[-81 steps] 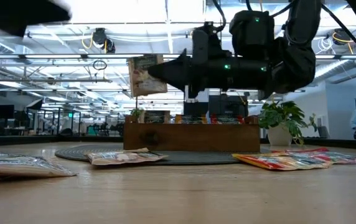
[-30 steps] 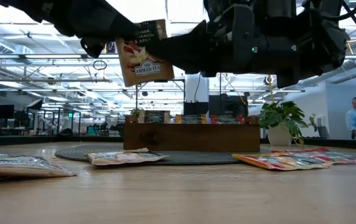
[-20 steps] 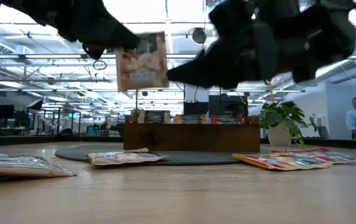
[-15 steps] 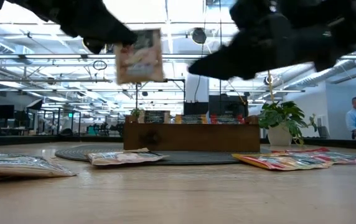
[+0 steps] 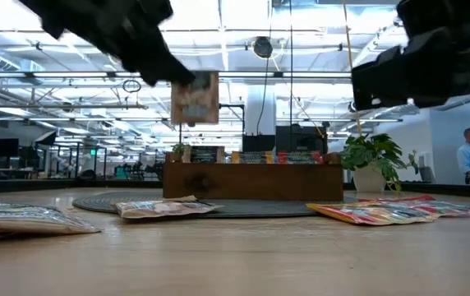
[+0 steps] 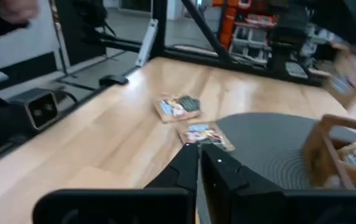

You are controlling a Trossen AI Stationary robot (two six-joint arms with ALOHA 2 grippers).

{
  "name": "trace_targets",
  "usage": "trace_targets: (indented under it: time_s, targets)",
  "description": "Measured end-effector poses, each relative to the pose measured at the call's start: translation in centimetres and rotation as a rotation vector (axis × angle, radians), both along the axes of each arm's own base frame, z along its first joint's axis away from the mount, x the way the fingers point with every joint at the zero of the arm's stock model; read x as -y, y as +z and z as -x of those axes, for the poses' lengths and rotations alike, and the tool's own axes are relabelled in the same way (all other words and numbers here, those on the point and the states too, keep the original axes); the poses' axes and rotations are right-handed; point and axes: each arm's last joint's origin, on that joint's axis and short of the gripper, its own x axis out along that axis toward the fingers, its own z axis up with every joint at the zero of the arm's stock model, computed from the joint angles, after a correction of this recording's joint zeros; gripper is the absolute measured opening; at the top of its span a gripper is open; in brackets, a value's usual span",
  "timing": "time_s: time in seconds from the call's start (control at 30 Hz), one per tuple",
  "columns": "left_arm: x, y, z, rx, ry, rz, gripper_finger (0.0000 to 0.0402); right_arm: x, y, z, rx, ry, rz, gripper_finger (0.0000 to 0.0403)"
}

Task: Pick & Place Tea
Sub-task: Put the light brown tea sachet into the left section of the wooden organizer

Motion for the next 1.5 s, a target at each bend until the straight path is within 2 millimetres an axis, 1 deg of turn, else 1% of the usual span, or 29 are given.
trace_targets:
  time_s: [0.13, 0.27, 0.33, 0.5, 0.6, 0.73, 1.0, 1.17, 1.37, 1.5]
  targets:
    - [-2.2, 0.1, 0.0, 0.012, -0.04, 0.037, 0.0003, -0.2, 0.0, 0.5, 0.023, 0.023, 0.003, 0.0002]
    - [-4.1, 0.0, 0.1, 0.006, -0.032, 0.036, 0.0004, -0.2, -0.1, 0.5, 0.015, 0.02, 0.008, 0.0005]
    - [-4.8, -0.4, -0.1, 0.001, -0.046, 0.044, 0.0003, -0.2, -0.2, 0.5, 0.013, 0.021, 0.009, 0.0006]
    - [-6.0, -2.1, -0.8, -0.054, -0.054, 0.076, 0.0003, -0.2, -0.2, 0.5, 0.011, 0.022, 0.021, 0.0006]
    - [-6.3, -3.5, -1.2, -0.109, -0.061, 0.094, 0.0004, -0.2, -0.2, 0.5, 0.017, 0.024, 0.042, 0.0006]
    - [-6.5, -4.8, -1.7, -0.139, -0.065, 0.092, 0.0003, -0.1, -0.2, 0.5, 0.025, 0.026, 0.064, 0.0006]
    - [-6.7, -6.6, -2.7, -0.158, -0.062, 0.098, 0.0003, 0.3, -0.2, 0.3, 0.028, 0.009, 0.079, 0.0006]
    - [-6.8, -7.7, -2.9, -0.199, -0.029, 0.113, 0.0016, 0.4, -0.2, 0.3, 0.027, 0.004, 0.08, 0.0006]
    - [-6.8, -7.8, -3.0, -0.2, -0.007, 0.13, 0.002, 0.4, -0.2, 0.3, 0.027, 0.006, 0.079, 0.0006]
    - [-6.7, -7.1, -2.8, -0.177, -0.015, 0.131, 0.0021, 0.4, -0.2, 0.3, 0.027, 0.006, 0.077, 0.0006]
